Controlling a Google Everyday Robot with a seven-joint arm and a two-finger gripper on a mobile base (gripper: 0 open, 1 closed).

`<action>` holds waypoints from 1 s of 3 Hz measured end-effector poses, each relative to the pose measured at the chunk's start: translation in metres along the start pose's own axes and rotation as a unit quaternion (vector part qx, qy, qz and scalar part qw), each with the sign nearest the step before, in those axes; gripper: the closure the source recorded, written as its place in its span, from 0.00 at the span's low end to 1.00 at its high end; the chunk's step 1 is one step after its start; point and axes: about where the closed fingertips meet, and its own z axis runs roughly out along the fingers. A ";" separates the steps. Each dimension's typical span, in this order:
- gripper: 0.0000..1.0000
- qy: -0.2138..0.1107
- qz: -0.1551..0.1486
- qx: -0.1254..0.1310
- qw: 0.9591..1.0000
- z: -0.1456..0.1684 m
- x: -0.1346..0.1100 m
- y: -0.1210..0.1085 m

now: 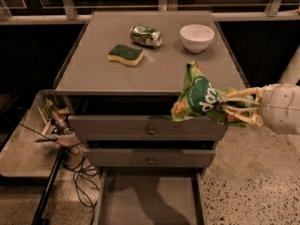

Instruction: Pick green rice chip bag from bottom drawer and place on counter

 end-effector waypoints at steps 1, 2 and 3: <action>1.00 -0.002 -0.005 -0.003 1.000 0.006 -0.004 -0.004; 1.00 -0.007 -0.011 -0.010 1.000 0.026 -0.008 -0.024; 1.00 -0.002 0.006 -0.007 1.000 0.053 -0.006 -0.060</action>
Offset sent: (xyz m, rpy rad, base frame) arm 0.0797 0.0401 0.0248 -0.0215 0.0053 0.0590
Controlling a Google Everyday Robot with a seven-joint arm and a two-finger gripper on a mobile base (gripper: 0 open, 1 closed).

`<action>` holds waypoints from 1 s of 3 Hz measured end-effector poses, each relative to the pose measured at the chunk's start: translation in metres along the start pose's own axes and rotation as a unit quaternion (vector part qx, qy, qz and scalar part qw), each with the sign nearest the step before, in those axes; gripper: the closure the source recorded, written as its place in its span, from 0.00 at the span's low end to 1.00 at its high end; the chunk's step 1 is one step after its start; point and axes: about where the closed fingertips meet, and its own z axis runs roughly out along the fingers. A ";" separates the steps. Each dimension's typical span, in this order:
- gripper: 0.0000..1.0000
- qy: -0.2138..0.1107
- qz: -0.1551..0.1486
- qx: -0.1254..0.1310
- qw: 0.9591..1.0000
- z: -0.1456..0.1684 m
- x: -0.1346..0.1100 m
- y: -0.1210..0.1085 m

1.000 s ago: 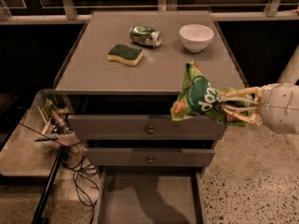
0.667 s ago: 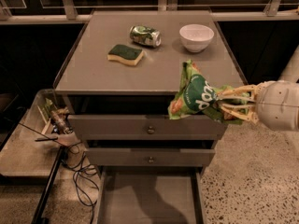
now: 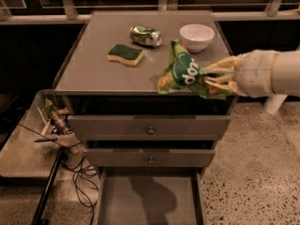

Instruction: Pick green rice chip bag from bottom drawer and place on counter

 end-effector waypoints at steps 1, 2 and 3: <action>1.00 0.011 0.034 0.010 0.999 0.024 0.003 -0.025; 1.00 0.018 0.071 0.018 0.997 0.041 0.008 -0.033; 1.00 0.027 0.105 0.010 0.994 0.056 0.018 -0.029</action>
Offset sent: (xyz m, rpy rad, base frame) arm 0.0735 0.0137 -0.0058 0.1348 0.1087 -0.1841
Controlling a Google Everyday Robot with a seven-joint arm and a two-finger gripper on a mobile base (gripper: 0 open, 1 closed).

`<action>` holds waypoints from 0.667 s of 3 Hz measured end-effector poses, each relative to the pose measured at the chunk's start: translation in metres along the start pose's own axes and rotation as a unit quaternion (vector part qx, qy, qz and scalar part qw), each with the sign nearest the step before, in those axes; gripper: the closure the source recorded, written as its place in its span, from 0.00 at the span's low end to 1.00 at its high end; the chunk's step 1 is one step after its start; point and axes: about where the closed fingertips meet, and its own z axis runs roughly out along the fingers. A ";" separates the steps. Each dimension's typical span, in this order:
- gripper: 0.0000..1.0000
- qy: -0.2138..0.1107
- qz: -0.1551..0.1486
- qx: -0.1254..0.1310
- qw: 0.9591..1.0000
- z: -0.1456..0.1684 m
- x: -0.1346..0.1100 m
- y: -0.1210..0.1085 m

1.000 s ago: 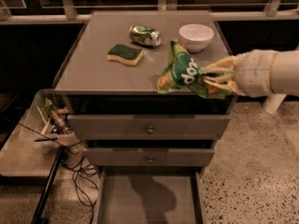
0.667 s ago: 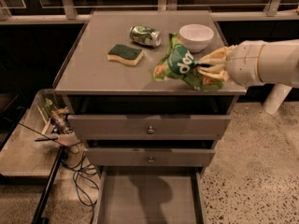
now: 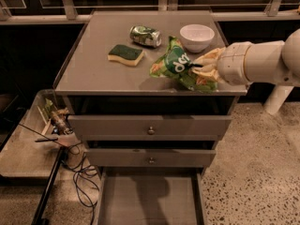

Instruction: Pick green rice chip bag from bottom drawer and place on counter

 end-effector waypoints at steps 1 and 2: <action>1.00 0.003 0.012 -0.001 1.000 0.014 -0.004 -0.013; 1.00 0.002 0.012 0.003 1.000 0.033 -0.013 -0.041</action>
Offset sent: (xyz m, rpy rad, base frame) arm 0.0970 0.0270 0.0455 0.0164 -0.0160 -0.0240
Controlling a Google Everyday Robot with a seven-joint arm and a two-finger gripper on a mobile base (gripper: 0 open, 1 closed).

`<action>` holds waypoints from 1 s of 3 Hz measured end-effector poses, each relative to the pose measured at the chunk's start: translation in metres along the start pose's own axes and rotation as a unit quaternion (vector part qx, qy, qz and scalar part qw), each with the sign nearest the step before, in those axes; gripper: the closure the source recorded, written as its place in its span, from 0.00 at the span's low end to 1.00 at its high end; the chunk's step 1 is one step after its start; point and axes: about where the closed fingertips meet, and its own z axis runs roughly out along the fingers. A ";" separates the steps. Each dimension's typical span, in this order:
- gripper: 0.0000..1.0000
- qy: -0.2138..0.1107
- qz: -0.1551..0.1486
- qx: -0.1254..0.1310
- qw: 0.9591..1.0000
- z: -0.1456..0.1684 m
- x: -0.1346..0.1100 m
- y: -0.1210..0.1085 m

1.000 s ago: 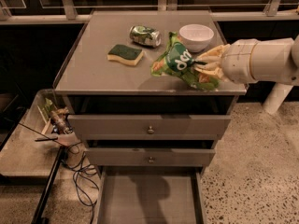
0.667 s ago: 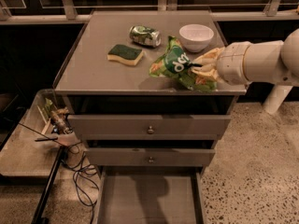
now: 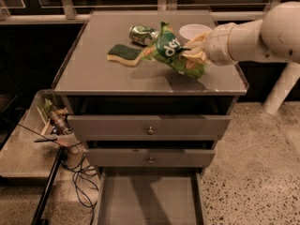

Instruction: Pick green rice chip bag from bottom drawer and place on counter

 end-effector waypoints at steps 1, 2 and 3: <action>1.00 0.008 -0.002 -0.002 1.000 0.021 -0.003 -0.026; 1.00 0.016 0.005 -0.016 1.000 0.041 0.010 -0.038; 1.00 0.027 0.018 -0.039 0.999 0.057 0.031 -0.034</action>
Offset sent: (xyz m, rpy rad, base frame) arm 0.0855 -0.0081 -0.0163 -0.0313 0.0824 -0.0110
